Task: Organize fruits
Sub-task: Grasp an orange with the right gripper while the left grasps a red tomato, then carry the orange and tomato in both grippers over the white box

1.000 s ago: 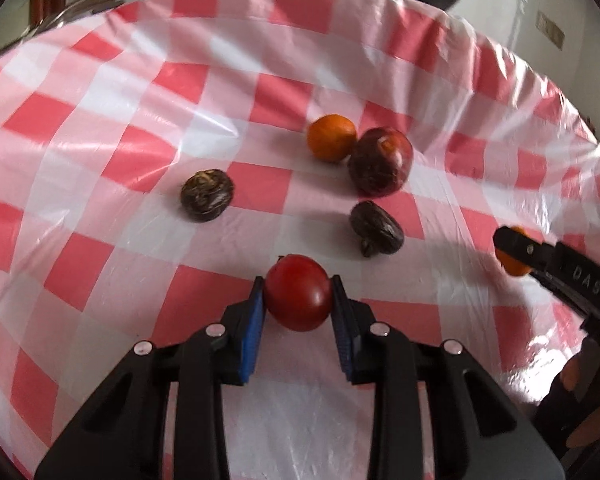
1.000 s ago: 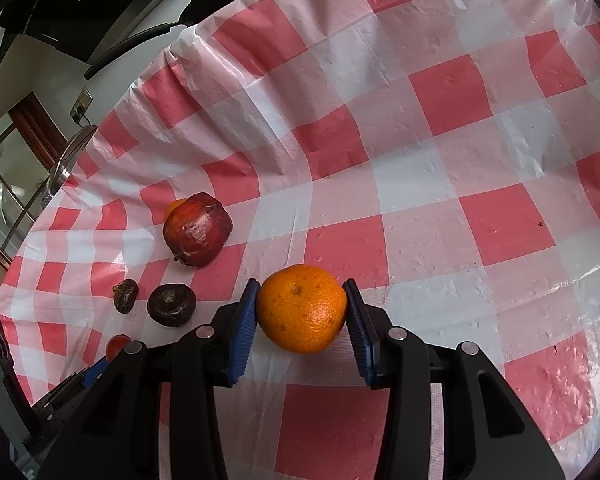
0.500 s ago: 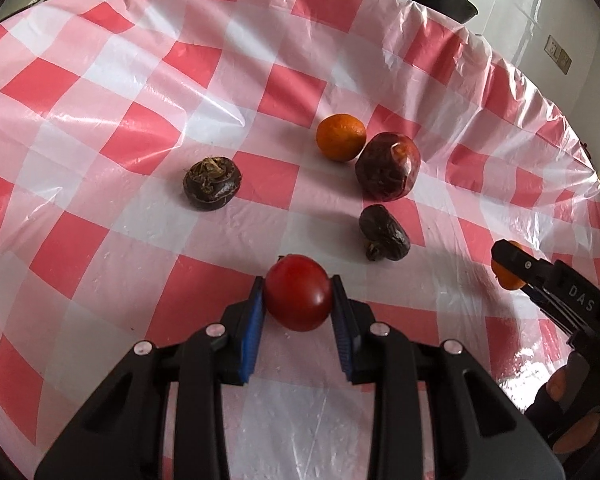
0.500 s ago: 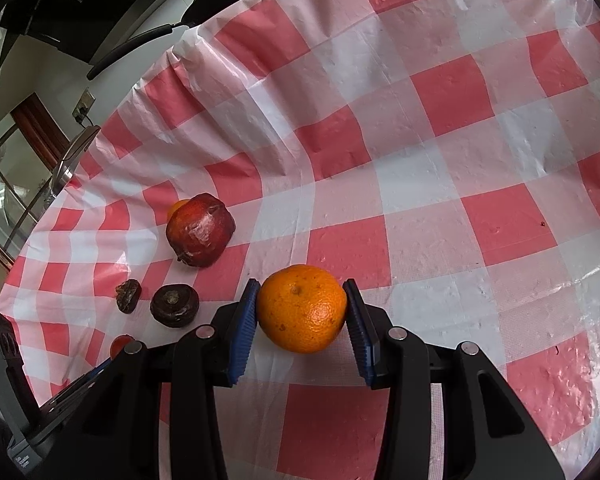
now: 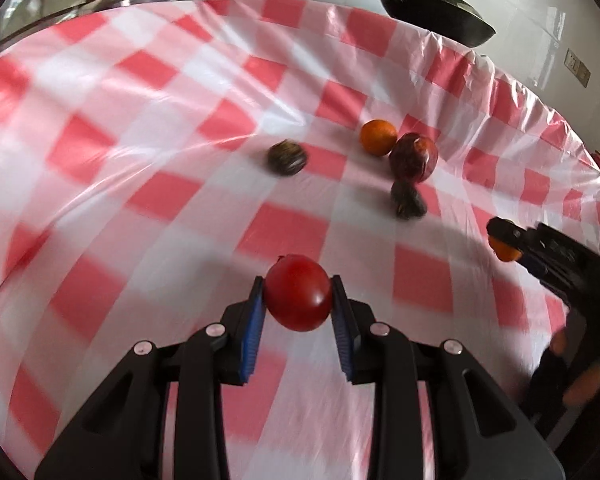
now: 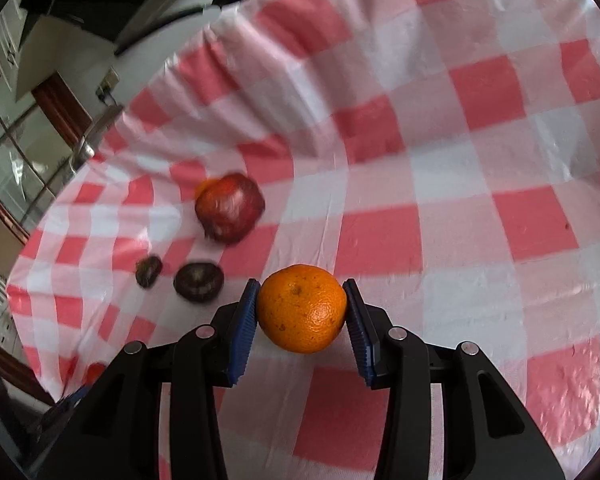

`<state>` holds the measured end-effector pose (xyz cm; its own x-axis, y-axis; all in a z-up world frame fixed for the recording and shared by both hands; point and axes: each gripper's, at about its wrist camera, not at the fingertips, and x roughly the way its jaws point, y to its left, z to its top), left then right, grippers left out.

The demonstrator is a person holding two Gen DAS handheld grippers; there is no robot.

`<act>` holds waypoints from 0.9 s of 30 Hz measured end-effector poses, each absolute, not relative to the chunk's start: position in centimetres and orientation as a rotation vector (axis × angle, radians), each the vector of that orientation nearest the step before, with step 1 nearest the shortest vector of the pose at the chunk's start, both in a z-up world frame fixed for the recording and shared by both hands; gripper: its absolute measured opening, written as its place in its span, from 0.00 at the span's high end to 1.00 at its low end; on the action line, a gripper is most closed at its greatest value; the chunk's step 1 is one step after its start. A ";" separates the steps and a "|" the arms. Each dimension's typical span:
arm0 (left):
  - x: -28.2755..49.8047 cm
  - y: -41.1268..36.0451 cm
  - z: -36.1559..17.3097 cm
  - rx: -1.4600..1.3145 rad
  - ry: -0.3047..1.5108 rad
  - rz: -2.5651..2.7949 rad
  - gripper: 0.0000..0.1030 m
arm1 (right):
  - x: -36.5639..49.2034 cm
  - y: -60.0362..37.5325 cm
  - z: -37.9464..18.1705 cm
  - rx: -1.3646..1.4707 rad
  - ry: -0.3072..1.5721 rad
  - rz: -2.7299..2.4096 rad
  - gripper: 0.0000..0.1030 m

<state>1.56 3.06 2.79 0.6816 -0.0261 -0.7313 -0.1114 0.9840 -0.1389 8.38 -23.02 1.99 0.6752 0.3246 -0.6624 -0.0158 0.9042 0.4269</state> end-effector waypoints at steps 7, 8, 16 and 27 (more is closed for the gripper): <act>-4.3 6.0 2.5 -0.189 0.825 0.100 0.69 | 2.4 -18.1 2.4 0.349 0.874 0.213 0.59; -4.8 6.3 2.4 -0.183 0.828 0.106 0.69 | 1.1 -17.2 2.7 0.348 0.864 0.233 0.59; -9.2 9.2 1.6 -0.219 0.837 0.123 0.69 | -6.0 -12.5 4.4 0.262 0.827 0.327 0.59; -14.2 11.8 2.6 -0.227 0.790 0.122 0.69 | -11.8 -9.7 5.5 0.165 0.813 0.391 0.59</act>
<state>-14.17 11.75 2.64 0.6983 0.0237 -0.7154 -0.1930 0.9687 -0.1562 -11.83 -9.70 5.50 0.6207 0.4009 -0.6738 -0.2757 0.9161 0.2911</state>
